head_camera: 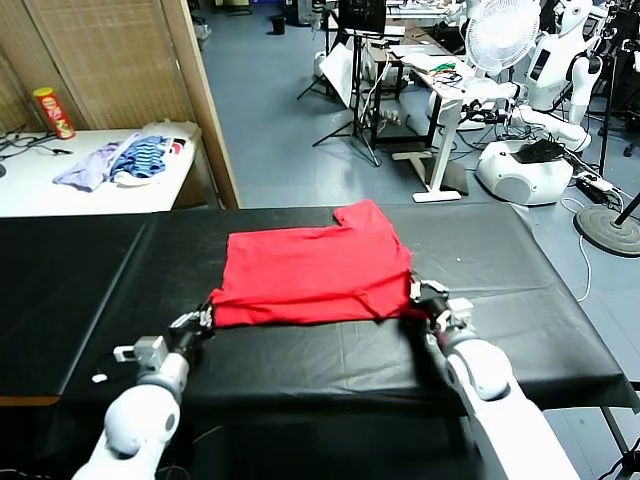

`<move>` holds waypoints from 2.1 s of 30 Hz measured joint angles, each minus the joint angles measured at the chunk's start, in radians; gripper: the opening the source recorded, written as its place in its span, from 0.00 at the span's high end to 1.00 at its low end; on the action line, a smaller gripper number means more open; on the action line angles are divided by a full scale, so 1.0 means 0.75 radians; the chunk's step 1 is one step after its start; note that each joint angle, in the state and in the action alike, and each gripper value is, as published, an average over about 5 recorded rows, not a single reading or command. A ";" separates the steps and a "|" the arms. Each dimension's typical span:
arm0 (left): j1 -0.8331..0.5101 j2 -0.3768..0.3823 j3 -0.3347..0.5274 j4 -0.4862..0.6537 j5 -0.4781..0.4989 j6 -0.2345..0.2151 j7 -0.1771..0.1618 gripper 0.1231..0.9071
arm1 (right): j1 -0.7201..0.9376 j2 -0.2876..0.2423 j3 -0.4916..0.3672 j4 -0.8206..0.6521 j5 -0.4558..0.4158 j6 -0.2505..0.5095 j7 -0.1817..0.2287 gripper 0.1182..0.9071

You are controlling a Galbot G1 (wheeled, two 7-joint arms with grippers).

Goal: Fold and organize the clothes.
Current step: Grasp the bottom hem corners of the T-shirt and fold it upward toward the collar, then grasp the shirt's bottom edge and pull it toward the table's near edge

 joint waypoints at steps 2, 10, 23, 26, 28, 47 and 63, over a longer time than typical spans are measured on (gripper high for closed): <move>-0.002 -0.003 0.001 0.002 0.007 0.001 0.001 0.89 | -0.043 -0.014 0.015 0.053 0.007 -0.014 0.004 0.46; 0.062 0.000 -0.027 -0.059 0.011 0.006 0.005 0.35 | -0.250 -0.033 0.082 0.235 -0.031 -0.018 0.009 0.15; 0.135 0.002 -0.046 -0.070 -0.116 0.041 0.051 0.18 | -0.345 -0.011 0.111 0.235 -0.042 0.003 0.019 0.31; 0.128 -0.003 -0.042 -0.057 -0.121 0.041 0.056 0.31 | -0.349 -0.005 0.110 0.227 -0.042 0.005 0.020 0.45; 0.124 -0.006 -0.040 -0.047 -0.124 0.041 0.057 0.44 | -0.357 -0.005 0.111 0.231 -0.040 0.005 0.022 0.59; 0.283 -0.006 -0.076 -0.164 0.069 0.026 0.008 1.00 | -0.565 -0.083 0.201 0.497 0.074 -0.162 0.080 0.99; 0.694 -0.024 -0.149 -0.457 0.135 0.053 -0.016 0.94 | -0.835 -0.106 0.255 0.685 0.077 -0.254 0.113 0.49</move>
